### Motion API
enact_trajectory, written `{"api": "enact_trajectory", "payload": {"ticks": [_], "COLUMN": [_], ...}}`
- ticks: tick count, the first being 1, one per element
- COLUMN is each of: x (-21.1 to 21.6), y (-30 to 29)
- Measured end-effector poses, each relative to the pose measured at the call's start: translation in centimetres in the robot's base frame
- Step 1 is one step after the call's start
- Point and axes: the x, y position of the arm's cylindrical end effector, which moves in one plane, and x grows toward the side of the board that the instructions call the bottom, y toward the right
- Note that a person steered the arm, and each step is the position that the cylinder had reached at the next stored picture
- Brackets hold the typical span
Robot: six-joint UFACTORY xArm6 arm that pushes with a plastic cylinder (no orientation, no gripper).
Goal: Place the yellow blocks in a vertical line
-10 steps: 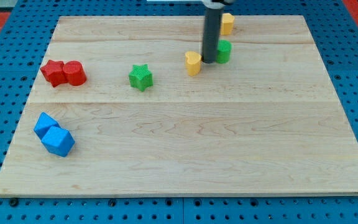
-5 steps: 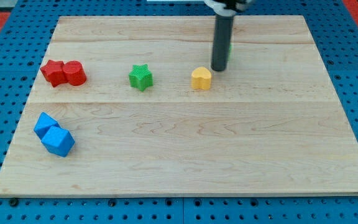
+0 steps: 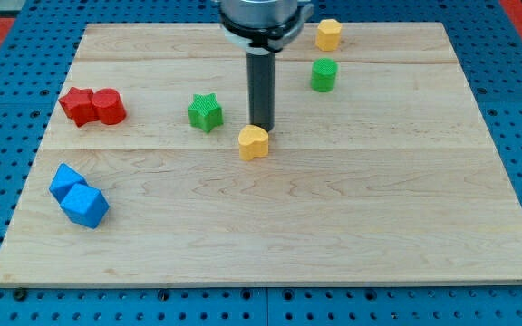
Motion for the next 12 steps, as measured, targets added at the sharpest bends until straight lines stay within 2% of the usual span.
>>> {"api": "enact_trajectory", "payload": {"ticks": [1,2,3,4,5,6,8,9,10,11,12], "x": [-1.2,-8.0,-16.2,-21.7,-21.4,-17.2,-18.9,-14.0,-6.4,-5.5,-9.8], "y": [12.2,20.1,21.9,18.8,11.0,5.6,2.3,-1.4,-3.5,-2.7,-4.8]}}
